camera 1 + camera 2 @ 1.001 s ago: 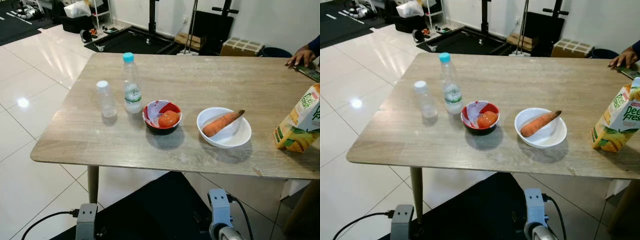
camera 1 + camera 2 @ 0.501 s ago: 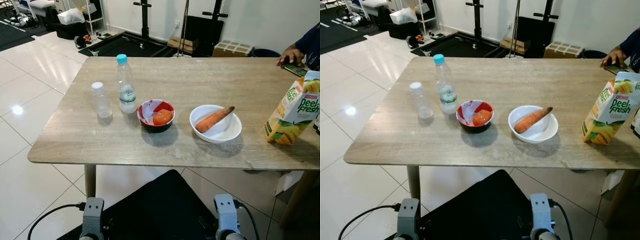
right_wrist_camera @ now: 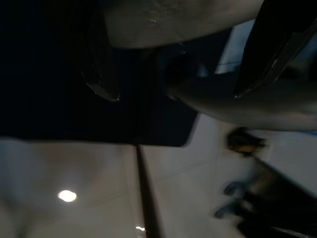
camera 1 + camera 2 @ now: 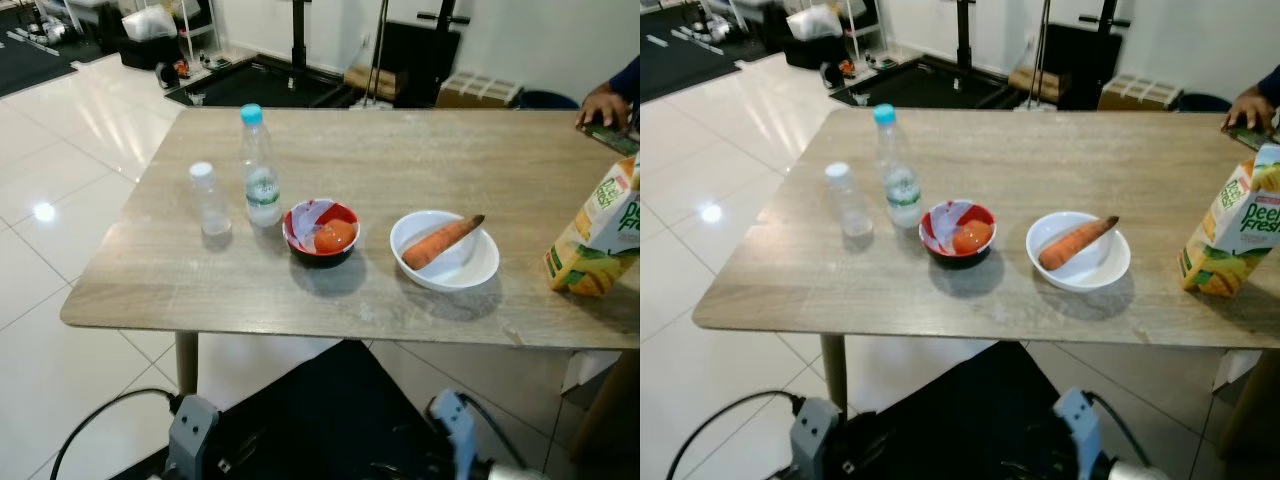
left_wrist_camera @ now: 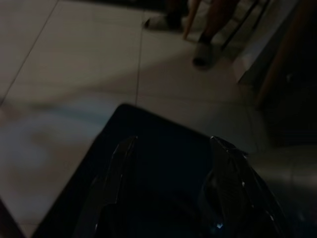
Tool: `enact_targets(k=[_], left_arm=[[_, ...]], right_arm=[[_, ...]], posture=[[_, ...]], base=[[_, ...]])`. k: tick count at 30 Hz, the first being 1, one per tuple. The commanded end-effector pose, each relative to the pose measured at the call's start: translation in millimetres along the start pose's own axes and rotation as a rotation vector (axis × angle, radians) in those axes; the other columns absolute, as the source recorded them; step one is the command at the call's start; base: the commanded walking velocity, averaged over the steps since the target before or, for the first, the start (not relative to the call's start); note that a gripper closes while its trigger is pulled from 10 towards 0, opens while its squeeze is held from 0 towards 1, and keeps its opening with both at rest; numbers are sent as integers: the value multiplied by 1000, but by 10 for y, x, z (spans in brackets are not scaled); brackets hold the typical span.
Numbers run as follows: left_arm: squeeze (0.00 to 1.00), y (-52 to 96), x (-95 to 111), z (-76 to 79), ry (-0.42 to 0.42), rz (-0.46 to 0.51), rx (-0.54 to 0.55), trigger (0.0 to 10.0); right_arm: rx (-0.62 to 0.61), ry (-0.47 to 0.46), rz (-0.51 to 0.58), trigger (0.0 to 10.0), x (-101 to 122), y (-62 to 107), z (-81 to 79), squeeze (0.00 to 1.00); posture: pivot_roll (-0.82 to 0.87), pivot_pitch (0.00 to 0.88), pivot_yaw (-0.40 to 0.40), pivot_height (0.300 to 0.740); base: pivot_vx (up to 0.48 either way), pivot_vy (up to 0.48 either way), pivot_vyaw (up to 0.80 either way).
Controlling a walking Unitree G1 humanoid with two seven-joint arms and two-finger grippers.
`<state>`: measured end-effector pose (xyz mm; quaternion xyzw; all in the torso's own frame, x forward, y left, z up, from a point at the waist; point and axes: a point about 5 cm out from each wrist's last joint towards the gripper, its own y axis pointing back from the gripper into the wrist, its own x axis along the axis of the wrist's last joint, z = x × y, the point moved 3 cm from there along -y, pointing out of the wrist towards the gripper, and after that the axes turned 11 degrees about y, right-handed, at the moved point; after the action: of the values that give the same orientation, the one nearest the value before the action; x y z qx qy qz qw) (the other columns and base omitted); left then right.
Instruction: Restocking fridge
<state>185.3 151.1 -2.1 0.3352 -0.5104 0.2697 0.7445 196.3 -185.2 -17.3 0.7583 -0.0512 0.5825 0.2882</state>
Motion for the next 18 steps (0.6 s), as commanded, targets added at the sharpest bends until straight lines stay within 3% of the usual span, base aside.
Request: enact_targets(k=[1,2,5,7,8,10,11,12,15,18], left_arm=[[0,49,48,20,-29,2,-16,10000],[0,49,48,20,-29,2,-16,10000],[0,42,292,155,-106,59,-77,10000],[0,26,486,160,-130,108,-76,10000],[0,26,486,160,-130,108,-76,10000],[0,-33,646,185,-146,149,-101,10000],[0,-33,646,185,-146,149,-101,10000],[0,-59,704,216,-154,158,-120,10000],[0,-113,893,193,-186,211,-103,10000],[0,-135,1029,144,-196,246,-61,10000]], right_arm=[[125,2,16,10000,84,-25,-135,0],[125,2,16,10000,84,-25,-135,0],[245,45,126,10000,503,46,-237,0],[294,74,247,10000,887,68,-261,0],[294,74,247,10000,887,68,-261,0],[384,105,347,10000,1286,164,-330,0],[384,105,347,10000,1286,164,-330,0],[428,102,380,10000,1438,229,-370,0],[440,155,481,10000,1787,295,-346,0],[404,187,523,10000,1980,290,-307,0]], posture=[[-166,94,36,740],[-166,94,36,740],[-156,84,24,740],[-155,85,25,740],[-155,85,25,740],[-149,87,27,740],[-149,87,27,740],[-141,88,23,740],[-132,86,17,740],[-129,90,16,740]], base=[[0,0,0],[0,0,0],[0,0,0],[0,0,0],[0,0,0],[0,0,0],[0,0,0],[0,0,0],[0,0,0],[0,0,0]])
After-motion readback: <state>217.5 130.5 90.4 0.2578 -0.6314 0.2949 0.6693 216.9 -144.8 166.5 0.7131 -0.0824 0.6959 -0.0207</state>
